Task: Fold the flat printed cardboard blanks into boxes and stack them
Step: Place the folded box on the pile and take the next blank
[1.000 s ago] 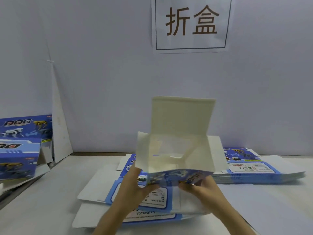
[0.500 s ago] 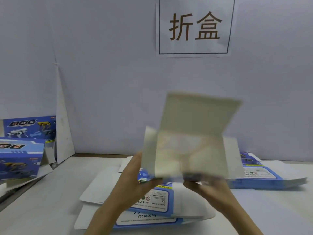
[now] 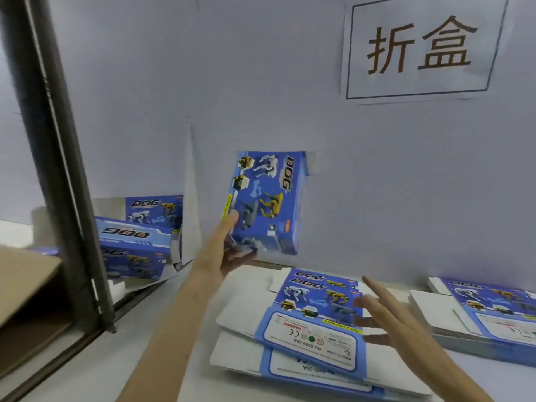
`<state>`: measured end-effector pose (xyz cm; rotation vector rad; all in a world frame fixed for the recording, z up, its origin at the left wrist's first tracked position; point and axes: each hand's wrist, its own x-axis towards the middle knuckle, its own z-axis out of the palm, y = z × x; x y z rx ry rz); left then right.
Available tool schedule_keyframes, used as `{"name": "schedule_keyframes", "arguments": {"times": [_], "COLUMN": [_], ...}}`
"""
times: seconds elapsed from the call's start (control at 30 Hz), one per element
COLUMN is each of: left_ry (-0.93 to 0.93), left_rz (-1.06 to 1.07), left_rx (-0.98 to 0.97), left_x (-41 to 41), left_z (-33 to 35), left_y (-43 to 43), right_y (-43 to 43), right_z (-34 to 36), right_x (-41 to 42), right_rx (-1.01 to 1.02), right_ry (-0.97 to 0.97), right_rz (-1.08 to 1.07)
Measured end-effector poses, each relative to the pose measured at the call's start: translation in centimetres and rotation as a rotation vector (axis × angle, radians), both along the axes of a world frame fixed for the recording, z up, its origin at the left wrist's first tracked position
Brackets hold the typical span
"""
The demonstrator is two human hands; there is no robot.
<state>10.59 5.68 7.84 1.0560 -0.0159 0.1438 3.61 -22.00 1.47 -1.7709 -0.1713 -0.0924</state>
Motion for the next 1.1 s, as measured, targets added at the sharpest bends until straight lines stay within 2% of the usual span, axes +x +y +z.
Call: {"name": "schedule_keyframes", "arguments": {"times": [0.1, 0.13, 0.2, 0.27, 0.33, 0.37, 0.43, 0.5, 0.57, 0.7, 0.83, 0.93, 1.03, 1.1], "left_ry": [-0.191, -0.244, -0.254, -0.199, -0.174, -0.206, -0.295, -0.352, -0.435, -0.568, -0.632, -0.766, -0.836, -0.846], "left_rz": [0.258, 0.348, 0.444, 0.398, 0.356, 0.269, -0.091, -0.414, -0.512, -0.382, -0.347, -0.298, -0.255, -0.209], "left_rx": [-0.409, -0.483, -0.399, -0.069, 0.486, 0.776, 1.263, 1.624, 1.819, 1.894, 1.978, 2.075, 2.036, 1.969], "left_x": [2.1, 2.5, 3.0, 3.1, 2.7, 2.2, 1.0, -0.6, -1.5, -1.5, -0.8, -0.9, -1.3, -1.5], "left_z": [5.3, 6.8, 8.3, 7.5, 4.5, 2.2, -3.6, -8.8, -12.1, -14.2, -14.8, -14.9, -15.1, -14.8], "left_y": [4.8, 6.1, 7.2, 5.6, 2.5, 0.8, -2.7, -5.4, -6.7, -6.6, -6.6, -6.7, -6.7, -6.7], "right_y": [0.3, 0.4, 0.6, 0.7, 0.8, 0.9, 1.1, 1.0, 0.4, -0.8, -1.6, -2.1, -2.3, -2.3], "right_z": [-0.2, -0.4, -0.9, -1.5, -2.1, -2.3, -2.8, -3.6, -4.3, -5.3, -5.4, -4.9, -4.4, -4.2], "right_x": [0.3, 0.4, 0.6, 0.9, 1.4, 1.6, 1.9, 2.0, 2.0, 2.0, 1.6, 1.5, 1.3, 1.2], "right_rx": [-0.101, -0.143, -0.289, -0.474, -0.721, -0.833, -0.976, -1.027, -1.052, -1.084, -1.006, -0.913, -0.812, -0.826], "right_ry": [0.021, 0.023, 0.01, 0.008, -0.006, -0.006, -0.001, -0.002, 0.007, 0.014, 0.021, 0.002, -0.052, -0.093], "right_rz": [0.037, 0.048, 0.078, 0.104, 0.112, 0.109, 0.11, 0.115, 0.085, 0.071, 0.075, 0.038, -0.027, -0.025]}}
